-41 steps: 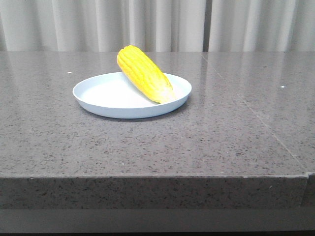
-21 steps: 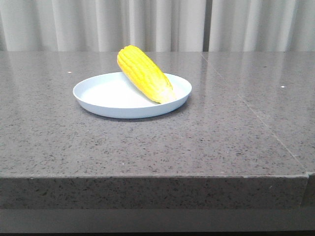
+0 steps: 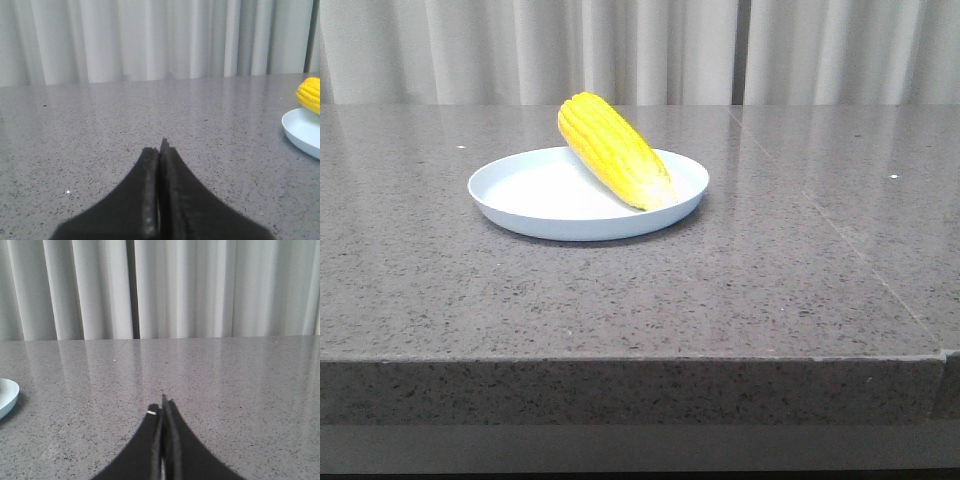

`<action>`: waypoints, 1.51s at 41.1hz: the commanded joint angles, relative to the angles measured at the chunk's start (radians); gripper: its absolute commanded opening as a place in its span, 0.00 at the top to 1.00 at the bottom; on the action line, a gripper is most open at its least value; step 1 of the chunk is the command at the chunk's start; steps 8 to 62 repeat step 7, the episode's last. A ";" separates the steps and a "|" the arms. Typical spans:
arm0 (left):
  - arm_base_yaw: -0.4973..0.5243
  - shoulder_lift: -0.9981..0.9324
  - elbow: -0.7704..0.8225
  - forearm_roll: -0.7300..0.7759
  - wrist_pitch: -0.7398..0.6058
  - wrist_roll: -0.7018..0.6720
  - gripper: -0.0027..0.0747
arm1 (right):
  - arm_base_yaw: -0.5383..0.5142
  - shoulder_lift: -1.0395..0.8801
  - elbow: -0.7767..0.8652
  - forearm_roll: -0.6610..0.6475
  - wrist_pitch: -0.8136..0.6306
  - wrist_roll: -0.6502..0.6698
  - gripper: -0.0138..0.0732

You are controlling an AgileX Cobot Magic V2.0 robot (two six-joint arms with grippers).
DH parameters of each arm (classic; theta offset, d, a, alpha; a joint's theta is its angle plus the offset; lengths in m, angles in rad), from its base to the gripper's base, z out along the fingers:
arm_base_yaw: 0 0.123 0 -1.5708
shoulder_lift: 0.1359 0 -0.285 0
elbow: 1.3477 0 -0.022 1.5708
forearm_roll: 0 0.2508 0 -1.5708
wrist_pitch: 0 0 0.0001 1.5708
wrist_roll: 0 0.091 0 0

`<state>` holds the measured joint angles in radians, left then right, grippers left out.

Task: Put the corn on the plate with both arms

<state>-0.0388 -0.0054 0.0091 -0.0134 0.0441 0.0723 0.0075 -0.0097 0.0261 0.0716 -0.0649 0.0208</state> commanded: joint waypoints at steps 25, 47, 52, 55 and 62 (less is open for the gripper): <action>0.004 -0.018 0.021 -0.007 -0.085 -0.011 0.99 | -0.006 -0.018 -0.022 -0.008 -0.072 0.001 0.94; 0.004 -0.018 0.021 -0.007 -0.085 -0.011 0.99 | -0.006 -0.018 -0.022 -0.008 -0.072 0.001 0.94; 0.004 -0.018 0.021 -0.007 -0.085 -0.011 0.99 | -0.006 -0.018 -0.022 -0.008 -0.072 0.001 0.94; 0.004 -0.018 0.021 -0.007 -0.085 -0.011 0.99 | -0.006 -0.018 -0.022 -0.008 -0.072 0.001 0.94; 0.004 -0.018 0.021 -0.007 -0.085 -0.011 0.99 | -0.006 -0.018 -0.022 -0.008 -0.072 0.001 0.94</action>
